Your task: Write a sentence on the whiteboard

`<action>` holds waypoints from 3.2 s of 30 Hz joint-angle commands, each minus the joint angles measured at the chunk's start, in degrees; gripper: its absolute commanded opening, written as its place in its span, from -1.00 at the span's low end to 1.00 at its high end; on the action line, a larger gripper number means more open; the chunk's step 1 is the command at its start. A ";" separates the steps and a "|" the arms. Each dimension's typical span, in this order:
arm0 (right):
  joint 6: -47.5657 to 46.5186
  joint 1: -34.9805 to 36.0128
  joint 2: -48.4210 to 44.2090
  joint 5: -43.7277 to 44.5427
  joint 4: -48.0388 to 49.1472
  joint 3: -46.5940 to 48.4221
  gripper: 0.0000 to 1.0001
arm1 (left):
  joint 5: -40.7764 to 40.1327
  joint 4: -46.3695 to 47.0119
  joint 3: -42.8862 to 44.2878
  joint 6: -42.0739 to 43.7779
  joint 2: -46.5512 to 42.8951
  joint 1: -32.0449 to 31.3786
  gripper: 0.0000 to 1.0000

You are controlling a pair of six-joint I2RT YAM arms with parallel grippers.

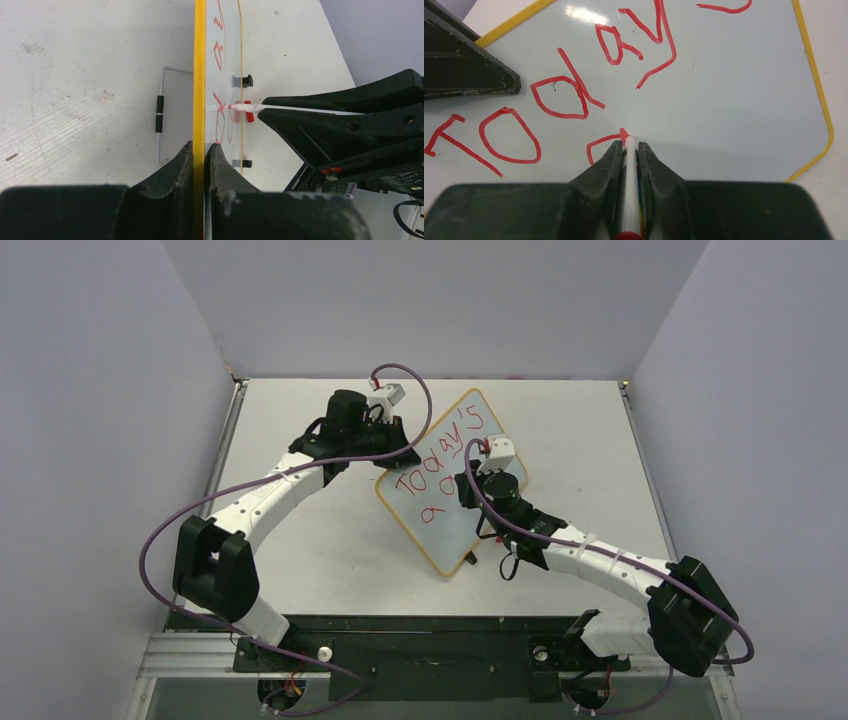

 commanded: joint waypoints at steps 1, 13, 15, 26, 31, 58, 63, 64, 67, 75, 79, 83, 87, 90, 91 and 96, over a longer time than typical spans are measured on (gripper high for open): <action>1.67 0.52 -0.22 -0.93 -0.11 -2.56 -1.00 | -4.33 1.67 -0.09 4.90 -1.96 -0.07 -1.00; 2.96 1.74 -1.92 -0.52 -0.66 -5.33 -1.00 | -4.32 1.66 -0.21 4.89 -2.25 -0.07 -1.00; 3.12 2.25 -2.20 -0.31 -0.82 -5.81 -1.00 | -4.33 1.66 -0.22 4.89 -2.27 -0.07 -1.00; 4.28 4.26 -4.35 0.95 -2.37 -7.57 -1.00 | -4.23 1.68 -0.17 4.89 -2.42 -0.07 -1.00; 4.75 5.67 -5.54 1.55 -3.22 -7.44 -1.00 | -4.24 1.70 -0.23 4.84 -2.50 -0.07 -1.00; -1.18 7.59 -11.41 6.93 -10.96 6.49 -1.00 | -4.16 1.66 -0.17 4.81 -2.48 -0.07 -1.00; -1.37 5.28 -10.55 8.44 -11.40 5.73 -1.00 | -4.14 1.73 -0.38 4.76 -2.63 -0.07 -1.00; -1.24 4.74 -10.10 8.13 -11.33 5.64 -1.00 | -4.10 1.78 -0.35 4.74 -2.65 -0.07 -1.00; -0.66 2.11 -8.75 6.03 -10.49 5.25 -1.00 | -4.02 1.95 -0.40 4.65 -2.51 -0.07 -1.00; 0.06 -2.48 -4.94 0.79 -7.57 5.05 -1.00 | -4.18 2.03 -0.30 4.64 -1.94 -0.07 -1.00; -0.12 -2.99 -3.21 -0.94 -6.80 5.83 -1.00 | -4.49 1.97 -0.32 4.72 -1.97 -0.07 -1.00; -0.06 -3.00 -1.62 -2.20 -6.30 6.78 -1.00 | -4.42 1.97 -0.41 4.72 -2.27 -0.07 -1.00; 0.08 -3.04 -0.57 -2.71 -5.91 7.43 -1.00 | -4.26 2.11 -0.55 4.67 -2.41 -0.07 -1.00; 0.02 -3.05 0.11 -2.79 -5.88 7.87 -1.00 | -4.04 2.20 -0.55 4.58 -2.37 -0.07 -1.00; 0.04 -3.06 0.25 -2.74 -5.84 8.02 -1.00 | -4.01 2.19 -0.56 4.55 -2.41 -0.07 -1.00; -0.06 -3.27 0.62 -2.56 -5.80 8.42 -1.00 | -3.94 2.22 -0.65 4.55 -2.52 -0.07 -1.00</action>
